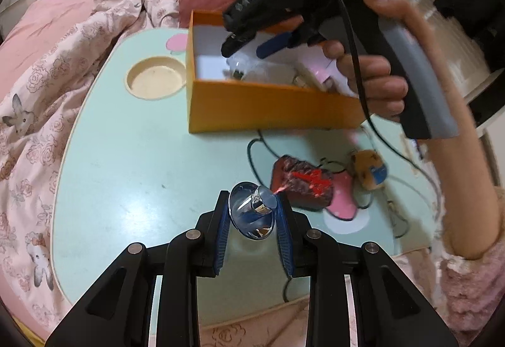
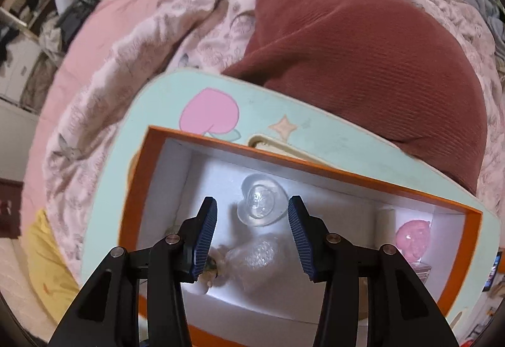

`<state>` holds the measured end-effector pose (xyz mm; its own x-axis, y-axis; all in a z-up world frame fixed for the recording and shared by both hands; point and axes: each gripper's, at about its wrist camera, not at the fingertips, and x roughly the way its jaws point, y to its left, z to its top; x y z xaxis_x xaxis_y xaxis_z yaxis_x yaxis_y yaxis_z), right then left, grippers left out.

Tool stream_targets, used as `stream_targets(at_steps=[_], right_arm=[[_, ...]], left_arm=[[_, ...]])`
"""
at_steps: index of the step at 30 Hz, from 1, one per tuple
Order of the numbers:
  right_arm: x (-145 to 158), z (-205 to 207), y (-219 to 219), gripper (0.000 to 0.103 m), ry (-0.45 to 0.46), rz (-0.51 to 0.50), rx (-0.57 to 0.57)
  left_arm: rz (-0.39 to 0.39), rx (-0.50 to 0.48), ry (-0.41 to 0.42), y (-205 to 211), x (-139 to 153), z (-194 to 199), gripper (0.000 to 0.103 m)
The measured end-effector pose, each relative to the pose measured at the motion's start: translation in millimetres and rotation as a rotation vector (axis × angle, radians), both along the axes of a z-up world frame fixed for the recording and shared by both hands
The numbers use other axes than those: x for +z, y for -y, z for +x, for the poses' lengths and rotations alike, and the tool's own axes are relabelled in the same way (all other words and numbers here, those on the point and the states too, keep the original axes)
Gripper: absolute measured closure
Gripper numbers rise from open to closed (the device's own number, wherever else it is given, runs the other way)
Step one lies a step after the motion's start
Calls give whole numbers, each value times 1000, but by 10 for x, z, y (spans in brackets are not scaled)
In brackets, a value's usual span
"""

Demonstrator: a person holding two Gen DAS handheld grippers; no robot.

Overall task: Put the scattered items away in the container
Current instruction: 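Grasp the clear glass heart in the box with the right gripper while the left gripper holds the silver piece, then set the glass heart on the table with the right gripper while the left gripper sets down the silver piece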

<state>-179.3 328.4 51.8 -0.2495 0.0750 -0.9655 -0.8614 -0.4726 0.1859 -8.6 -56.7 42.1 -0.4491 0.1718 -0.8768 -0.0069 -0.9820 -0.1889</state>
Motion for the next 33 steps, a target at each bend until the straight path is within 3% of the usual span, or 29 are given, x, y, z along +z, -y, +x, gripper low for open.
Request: stream_targets(at_steps=[2,3,4,5,10,14,16,19,23,28,33], right_arm=[[-111,-40,-5,63,62,10,5],[-133,-49,6,69,93,32,7],[-133,-46,18,83,101,41,14],[-128,-27,15,86,96,35,13],[-118,131,-95,86,31,-15,-33],[26,270,-53,87,-21,36,-57],[188,411,19,87,-89,49,-70],[481,648,256,87,-161,95,-70],[728,1021,809,87,-193,137,-39],[413,1311,1371,87,-196,67,-12],[120,1408,1504,87,-216,18,-29]], left_arm=[[-6,2,9,-20,-71,-1,74],[10,0,16,-20,-101,2,74],[23,-1,21,-16,-122,8,74],[28,-1,22,-11,-131,16,74],[27,7,13,4,-106,31,74],[28,13,3,11,-77,39,74],[26,17,4,11,-75,39,74],[17,16,5,-6,-85,21,74],[4,4,8,-69,-126,32,74],[1,-34,35,-282,-246,94,74],[-24,-78,32,-555,-270,60,73]])
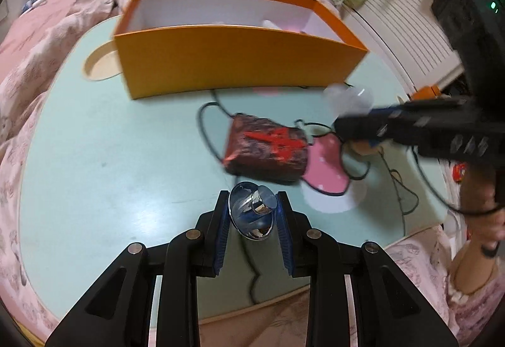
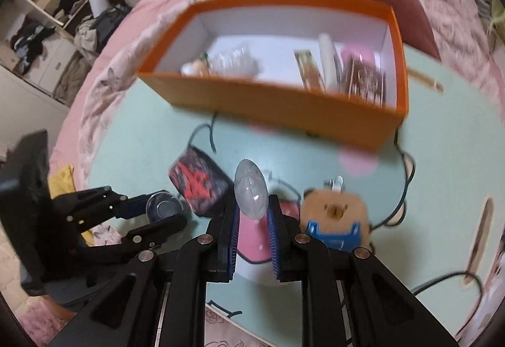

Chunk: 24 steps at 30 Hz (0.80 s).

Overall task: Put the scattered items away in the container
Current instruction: 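Set the glass heart on the table with the right gripper while the left gripper sets down the silver piece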

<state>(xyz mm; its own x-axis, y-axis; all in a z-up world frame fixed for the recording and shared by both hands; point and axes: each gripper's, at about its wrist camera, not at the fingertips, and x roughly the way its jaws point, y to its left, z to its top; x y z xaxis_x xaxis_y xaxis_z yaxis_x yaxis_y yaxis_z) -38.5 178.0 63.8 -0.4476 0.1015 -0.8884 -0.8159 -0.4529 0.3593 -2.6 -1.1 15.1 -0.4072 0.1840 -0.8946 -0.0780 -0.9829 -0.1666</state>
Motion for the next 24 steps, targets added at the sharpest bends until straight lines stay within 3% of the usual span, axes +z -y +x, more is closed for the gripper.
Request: stream_targets(at_steps=[5,6,8,10,12,14,17,24], right_arm=[[44,-14,25,83,5,41,-7],[73,7,37,79,-2,53,-10],[151,49,83,60,-22,93,-31],[241,101,123,53,-37,144,-62],[298,114,154,52,-34,173,-84],[317,116,187,52,-29,176,-102],[294,72,221,52,-22,162,-118],[183,67,259,52,-1,125,-117]], left_arm=[[-35,-7,-28,-97,26,-78,71],[-31,-5,-37,-95,42,-83,64],[-14,-2,-63,-89,99,-57,53],[-14,16,-98,-63,187,-11,43],[-34,43,-126,-36,287,-10,33],[-76,75,-133,-9,347,-9,30],[-126,112,-119,65,379,18,30],[-130,145,-85,156,333,30,30]])
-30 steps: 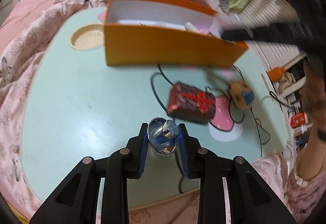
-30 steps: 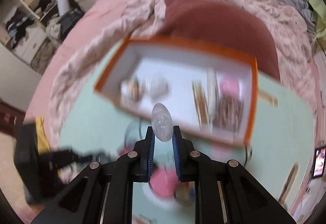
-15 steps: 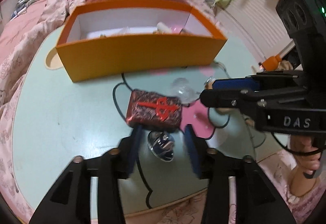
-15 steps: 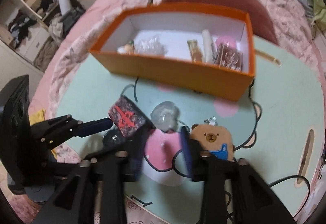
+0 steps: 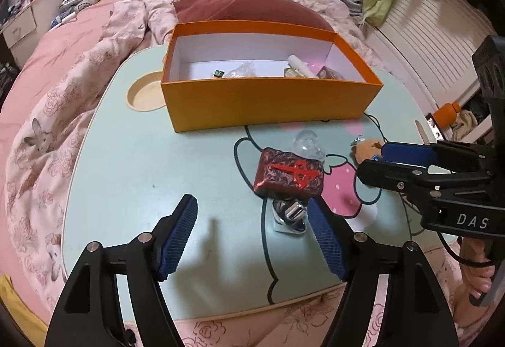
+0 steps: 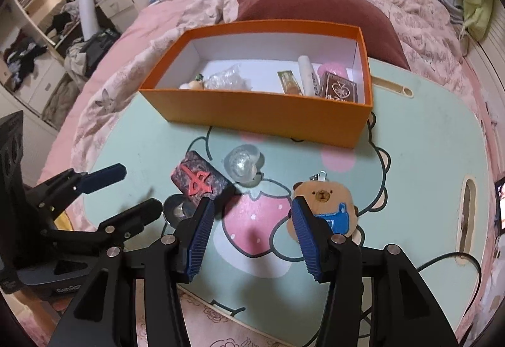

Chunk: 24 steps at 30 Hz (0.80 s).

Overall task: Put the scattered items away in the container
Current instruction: 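Set the glass heart on the table with the right gripper while the left gripper sets down the silver piece, then grasp the clear plastic bag with the left gripper while the right gripper grasps the white RED EARTH tube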

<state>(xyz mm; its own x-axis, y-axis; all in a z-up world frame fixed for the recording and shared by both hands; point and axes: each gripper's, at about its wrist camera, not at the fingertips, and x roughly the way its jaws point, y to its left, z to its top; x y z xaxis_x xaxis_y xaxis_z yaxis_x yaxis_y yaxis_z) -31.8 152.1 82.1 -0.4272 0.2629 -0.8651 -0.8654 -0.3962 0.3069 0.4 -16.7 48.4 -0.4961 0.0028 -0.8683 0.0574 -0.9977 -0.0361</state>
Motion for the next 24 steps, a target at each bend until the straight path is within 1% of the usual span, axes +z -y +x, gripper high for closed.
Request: stream_targets(at_steps=[5,9,11,14,18,19,20,22,24], right_arm=[[-30,-3,-13,52,3,-13,-2],[-40,14,-35,52,3,-21,-9],[-30,33,-63,52,5,-24,-14],[42,98,-139,52,7,-13,-31],[190,204,-336,53,-21,-15,-99],[226,226,-403,57,-14,-13,-123],[258,243,-486,65,1,-13,-142],[299,259,-668,69,13,-36,-154],[318,256,-856,69,0,-70,-150]], left_arm=[[6,10,9,-30,-24,-19,30],[16,6,14,-21,13,-47,30],[25,2,17,-10,68,-97,30],[54,-26,12,19,245,-243,30],[2,-40,-12,56,568,-598,30],[-11,-37,-9,67,619,-703,30],[-22,-35,-3,70,648,-795,30],[-51,-35,36,62,629,-1045,31],[-88,-26,81,44,537,-1259,32]])
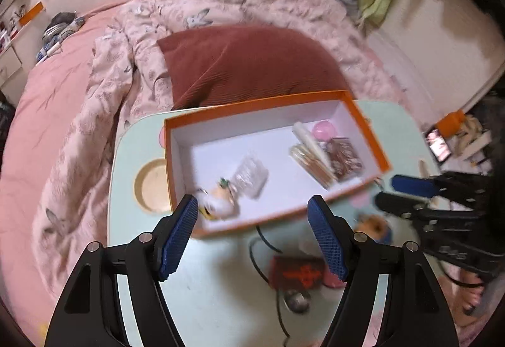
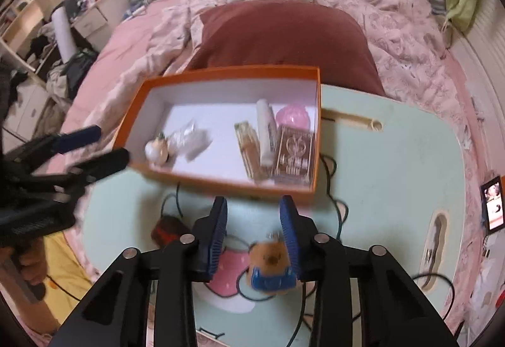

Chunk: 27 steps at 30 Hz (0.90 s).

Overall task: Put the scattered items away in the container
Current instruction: 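Grasp the clear plastic bag with the left gripper while the right gripper grasps the white RED EARTH tube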

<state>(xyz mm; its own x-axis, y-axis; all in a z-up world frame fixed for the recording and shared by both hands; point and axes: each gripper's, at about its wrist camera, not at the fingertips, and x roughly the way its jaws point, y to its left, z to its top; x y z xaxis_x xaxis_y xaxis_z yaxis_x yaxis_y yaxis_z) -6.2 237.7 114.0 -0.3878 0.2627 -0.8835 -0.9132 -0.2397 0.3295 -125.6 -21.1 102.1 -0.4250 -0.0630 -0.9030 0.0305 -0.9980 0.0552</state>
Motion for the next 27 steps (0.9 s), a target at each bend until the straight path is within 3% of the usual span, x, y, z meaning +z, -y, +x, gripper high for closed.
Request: stream_targets(at_steps=[3,5,8,14,17,21,27], right_arm=[[14,-4,-207,70,34,-8,-18],[12,-22,-290,70,53,-9,-22],[-14,-20,-341,70,28,-30,-20],[-82,-47,-356,70,29,-44,-4],[-97,-51,-383,70,42,-49,-12],[-99,-27,-454,70,55,-55,-25],[-122,-137,-639,70,115,-65,-8]], left_arm=[[-37,5,53,-31,-177,-251,43],[-27,9,82,-27,-303,-367,45],[-22,29,139,6,-511,-532,58],[-27,6,238,-18,-823,-711,59],[-8,9,260,-18,-938,-742,68],[38,26,205,25,-819,-709,69],[125,10,85,42,-261,-526,69]])
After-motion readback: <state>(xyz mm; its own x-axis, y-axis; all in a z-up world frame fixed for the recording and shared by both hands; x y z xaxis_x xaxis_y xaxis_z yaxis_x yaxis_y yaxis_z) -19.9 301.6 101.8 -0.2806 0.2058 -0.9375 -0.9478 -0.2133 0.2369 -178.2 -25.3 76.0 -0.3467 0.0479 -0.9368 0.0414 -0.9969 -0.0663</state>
